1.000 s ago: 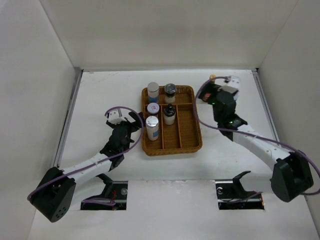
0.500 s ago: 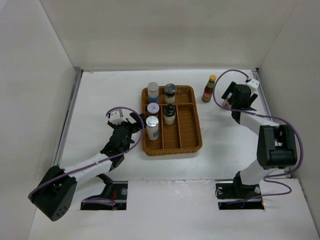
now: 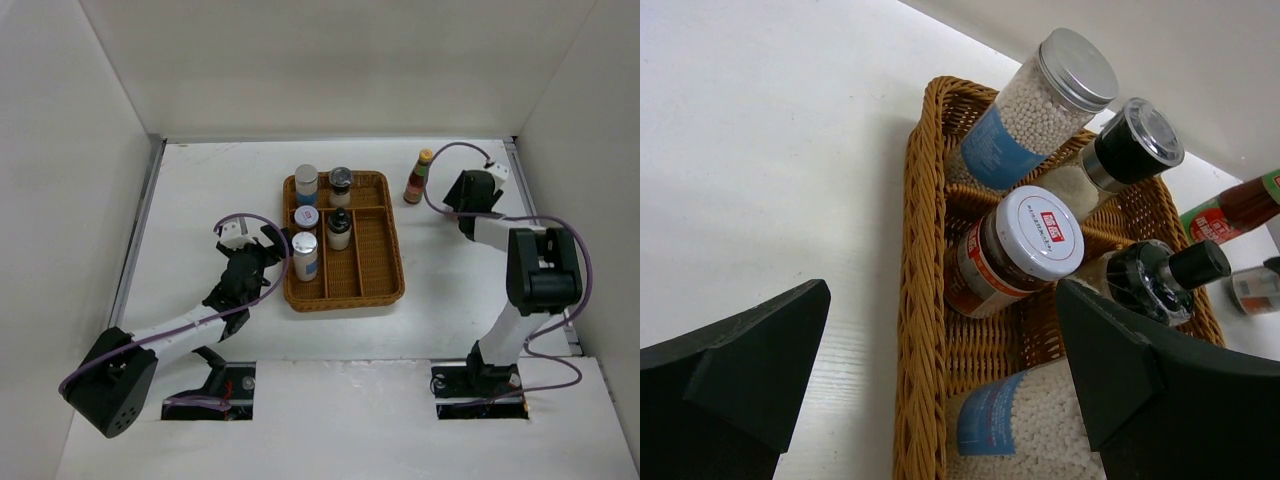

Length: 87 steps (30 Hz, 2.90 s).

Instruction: Organize the condiment bottles

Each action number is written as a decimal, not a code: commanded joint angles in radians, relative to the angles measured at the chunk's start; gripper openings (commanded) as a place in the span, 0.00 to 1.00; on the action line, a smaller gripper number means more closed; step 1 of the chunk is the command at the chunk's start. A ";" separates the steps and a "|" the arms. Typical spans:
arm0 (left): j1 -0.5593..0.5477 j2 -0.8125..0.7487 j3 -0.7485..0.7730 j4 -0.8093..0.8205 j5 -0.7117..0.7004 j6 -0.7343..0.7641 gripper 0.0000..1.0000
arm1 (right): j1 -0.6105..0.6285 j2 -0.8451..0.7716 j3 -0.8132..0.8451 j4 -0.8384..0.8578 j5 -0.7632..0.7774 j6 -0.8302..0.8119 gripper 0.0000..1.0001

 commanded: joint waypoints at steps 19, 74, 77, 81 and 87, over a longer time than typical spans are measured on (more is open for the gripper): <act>0.008 -0.005 0.005 0.051 0.008 -0.012 0.99 | 0.941 -0.780 -0.292 -0.172 0.280 0.013 0.56; 0.158 -0.043 -0.072 0.042 0.014 -0.147 0.98 | 0.269 -0.186 0.292 -0.115 0.013 -0.273 1.00; 0.158 -0.042 -0.069 0.042 0.022 -0.147 0.98 | 0.262 -0.120 0.308 -0.105 0.013 -0.279 1.00; 0.163 -0.040 -0.071 0.044 0.022 -0.147 0.98 | 0.256 -0.034 0.325 -0.068 0.005 -0.283 0.99; 0.165 -0.025 -0.066 0.044 0.022 -0.147 0.98 | 0.260 0.027 0.320 0.049 0.009 -0.303 0.75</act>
